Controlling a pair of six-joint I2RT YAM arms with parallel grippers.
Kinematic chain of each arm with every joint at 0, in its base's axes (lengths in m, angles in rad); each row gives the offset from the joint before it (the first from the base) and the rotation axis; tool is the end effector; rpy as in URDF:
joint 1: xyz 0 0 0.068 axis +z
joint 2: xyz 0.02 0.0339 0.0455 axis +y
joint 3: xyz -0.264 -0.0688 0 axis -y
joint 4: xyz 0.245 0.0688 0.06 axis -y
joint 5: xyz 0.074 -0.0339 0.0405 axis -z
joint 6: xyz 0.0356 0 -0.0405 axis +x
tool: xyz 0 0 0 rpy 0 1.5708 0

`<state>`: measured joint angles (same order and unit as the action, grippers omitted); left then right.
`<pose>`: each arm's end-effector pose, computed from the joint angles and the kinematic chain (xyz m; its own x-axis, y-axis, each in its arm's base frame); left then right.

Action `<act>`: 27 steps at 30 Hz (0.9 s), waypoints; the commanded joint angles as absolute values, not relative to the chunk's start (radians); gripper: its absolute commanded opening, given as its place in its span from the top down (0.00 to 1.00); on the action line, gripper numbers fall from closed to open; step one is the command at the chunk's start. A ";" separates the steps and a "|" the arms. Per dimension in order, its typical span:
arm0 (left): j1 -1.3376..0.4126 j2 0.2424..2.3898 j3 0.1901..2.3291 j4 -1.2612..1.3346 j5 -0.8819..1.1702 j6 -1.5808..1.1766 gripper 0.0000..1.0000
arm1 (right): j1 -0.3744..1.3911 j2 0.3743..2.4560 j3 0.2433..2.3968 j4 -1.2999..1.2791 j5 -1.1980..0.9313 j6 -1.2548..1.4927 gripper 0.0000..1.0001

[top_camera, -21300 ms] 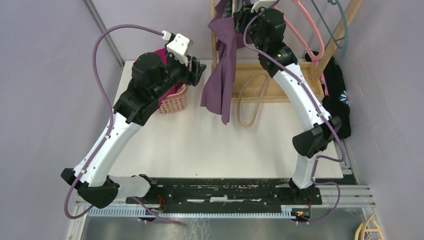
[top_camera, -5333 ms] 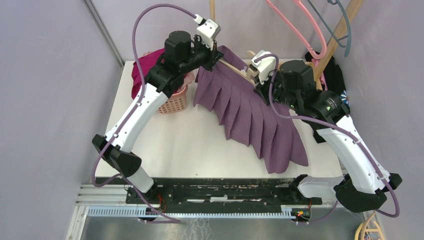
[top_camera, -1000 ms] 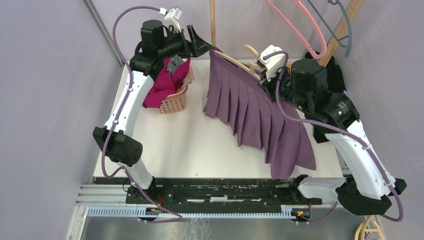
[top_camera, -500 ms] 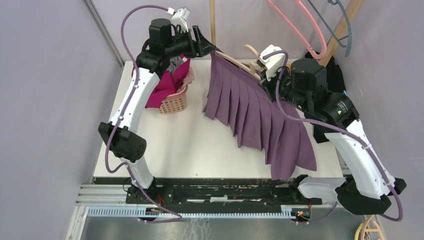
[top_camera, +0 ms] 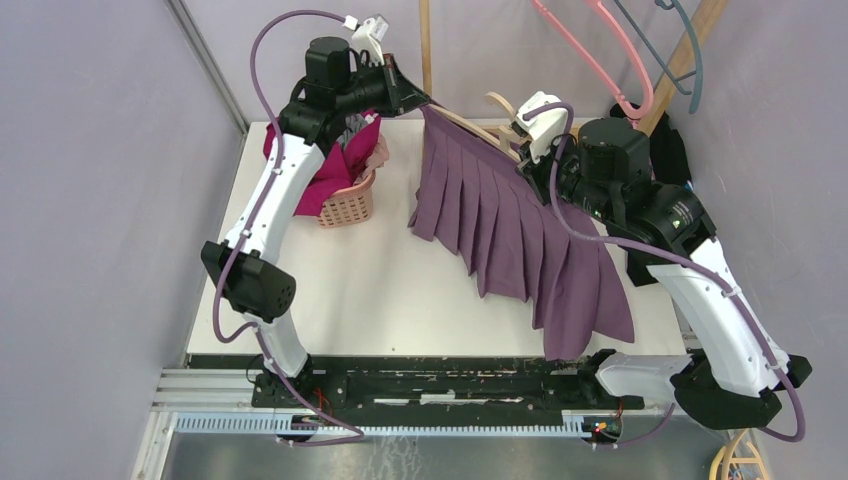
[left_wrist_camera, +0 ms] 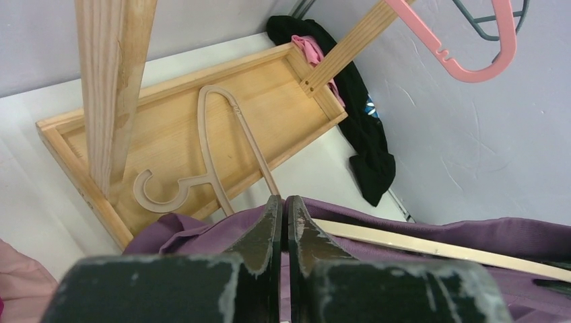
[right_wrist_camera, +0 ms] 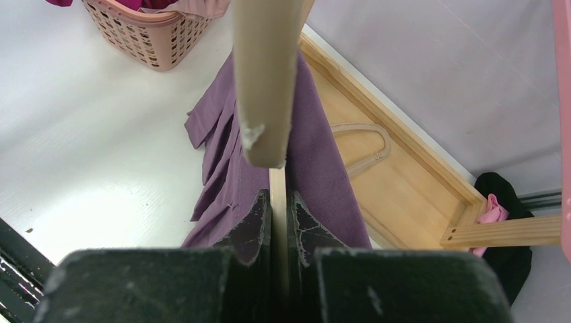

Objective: Remove the skirt from the hanger

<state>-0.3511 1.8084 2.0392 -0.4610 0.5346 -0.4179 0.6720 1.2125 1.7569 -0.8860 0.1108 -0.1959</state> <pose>0.3776 -0.1576 0.4607 -0.5050 -0.1869 -0.8427 0.6092 0.6144 -0.5014 0.1660 0.1270 0.5023 -0.1526 -0.3686 -0.9170 -0.5780 0.7859 -0.2197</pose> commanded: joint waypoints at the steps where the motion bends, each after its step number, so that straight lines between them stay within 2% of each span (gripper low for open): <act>1: -0.348 1.821 2.069 -0.439 0.570 -0.372 0.97 | 0.673 1.178 1.784 -0.682 0.118 -0.192 0.99; 18: -0.158 1.883 2.034 -0.505 0.326 -0.161 0.97 | 0.672 1.147 1.781 -0.699 0.145 -0.204 0.99; 27: -0.230 1.830 1.937 -0.479 0.344 -0.183 0.97 | 0.672 1.158 1.730 -0.576 0.159 -0.173 0.99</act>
